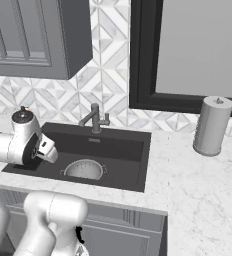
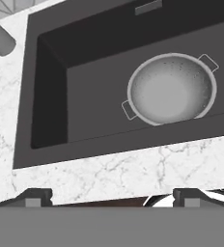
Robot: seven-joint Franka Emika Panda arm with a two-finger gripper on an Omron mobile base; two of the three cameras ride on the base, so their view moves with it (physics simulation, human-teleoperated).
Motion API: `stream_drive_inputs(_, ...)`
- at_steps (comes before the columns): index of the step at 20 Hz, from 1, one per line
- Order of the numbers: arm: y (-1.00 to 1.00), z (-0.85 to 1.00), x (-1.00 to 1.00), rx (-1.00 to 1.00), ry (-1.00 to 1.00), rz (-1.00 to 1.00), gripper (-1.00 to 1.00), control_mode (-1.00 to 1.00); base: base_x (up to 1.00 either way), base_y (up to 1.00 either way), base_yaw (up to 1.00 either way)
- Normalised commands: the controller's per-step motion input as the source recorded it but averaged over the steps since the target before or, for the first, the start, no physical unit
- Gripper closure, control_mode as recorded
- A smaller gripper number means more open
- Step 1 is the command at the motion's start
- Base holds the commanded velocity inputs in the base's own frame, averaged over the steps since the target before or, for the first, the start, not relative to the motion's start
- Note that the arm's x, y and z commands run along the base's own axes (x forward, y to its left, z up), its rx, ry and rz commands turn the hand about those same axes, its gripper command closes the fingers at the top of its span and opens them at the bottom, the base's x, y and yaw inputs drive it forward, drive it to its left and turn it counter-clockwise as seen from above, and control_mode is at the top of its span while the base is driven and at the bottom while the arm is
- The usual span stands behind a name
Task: Put the colander in the sink, put the banana in the colander, and turn on the sink faucet and pour water over the colander.
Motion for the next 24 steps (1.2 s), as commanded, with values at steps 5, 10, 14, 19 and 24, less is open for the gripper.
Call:
stream_drive_inputs(5, 1.00, 0.00, 0.11, -0.01, 0.12, 0.00, -1.00, -1.00, 0.00, 0.00, 0.00)
stream_drive_inputs(10, 1.00, 0.00, 0.17, 0.00, 0.09, 0.00, -1.00, -1.00, 0.00, 0.00, 0.00)
stream_drive_inputs(14, 1.00, 0.00, 0.25, 0.00, 0.07, 0.00, -1.00, -1.00, 0.00, 0.00, 0.00)
stream_drive_inputs(19, 1.00, 0.00, 0.22, 0.00, 0.06, 0.00, -1.00, -1.00, 0.00, 0.00, 0.00)
stream_drive_inputs(24, 0.90, 0.00, 0.20, 0.00, 0.04, 0.00, -1.00, -1.00, 0.00, 0.00, 0.00)
